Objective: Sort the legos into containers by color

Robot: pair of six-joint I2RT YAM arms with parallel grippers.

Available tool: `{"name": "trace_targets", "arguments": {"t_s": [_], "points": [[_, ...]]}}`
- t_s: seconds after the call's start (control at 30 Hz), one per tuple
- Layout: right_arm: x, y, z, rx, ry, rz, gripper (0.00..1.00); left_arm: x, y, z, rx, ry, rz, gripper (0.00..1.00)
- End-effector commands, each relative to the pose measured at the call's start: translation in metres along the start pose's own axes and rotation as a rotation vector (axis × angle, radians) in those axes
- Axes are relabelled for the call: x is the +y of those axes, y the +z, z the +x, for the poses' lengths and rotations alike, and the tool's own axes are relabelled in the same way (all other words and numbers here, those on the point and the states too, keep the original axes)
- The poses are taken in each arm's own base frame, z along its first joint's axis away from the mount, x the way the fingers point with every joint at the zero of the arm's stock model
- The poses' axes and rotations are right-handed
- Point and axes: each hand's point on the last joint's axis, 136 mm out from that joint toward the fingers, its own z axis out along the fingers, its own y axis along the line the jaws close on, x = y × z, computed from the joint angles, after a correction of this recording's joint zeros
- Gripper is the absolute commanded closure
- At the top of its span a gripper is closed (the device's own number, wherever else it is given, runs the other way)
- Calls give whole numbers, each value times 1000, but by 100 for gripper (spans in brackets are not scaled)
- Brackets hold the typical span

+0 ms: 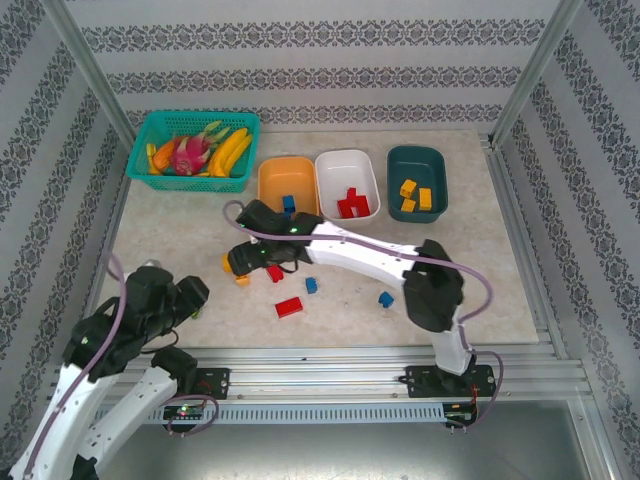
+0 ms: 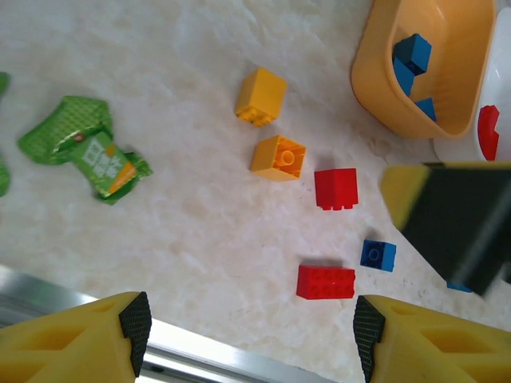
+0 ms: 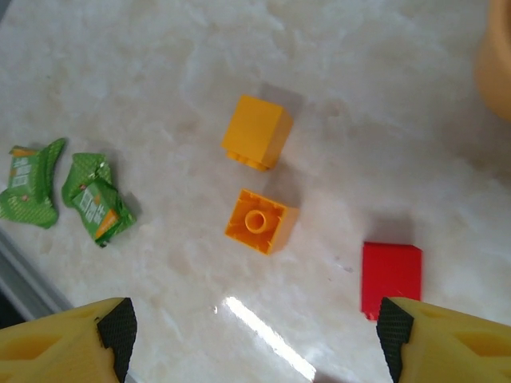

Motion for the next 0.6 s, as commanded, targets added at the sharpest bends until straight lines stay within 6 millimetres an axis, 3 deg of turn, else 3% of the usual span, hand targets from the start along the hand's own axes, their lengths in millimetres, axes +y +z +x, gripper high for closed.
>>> {"name": "trace_targets", "arguments": {"t_s": [0.0, 0.13, 0.27, 0.57], "points": [[-6, 16, 20, 106, 55, 109, 21, 20, -17, 0, -26, 21, -44, 28], [-12, 42, 33, 171, 126, 171, 25, 17, -34, -5, -76, 52, 32, 24], [-4, 67, 37, 195, 149, 149, 25, 17, -45, -4, -89, 74, 77, 21], [-6, 99, 40, 214, 159, 174, 25, 20, -56, 0, -75, 104, 88, 21]]}}
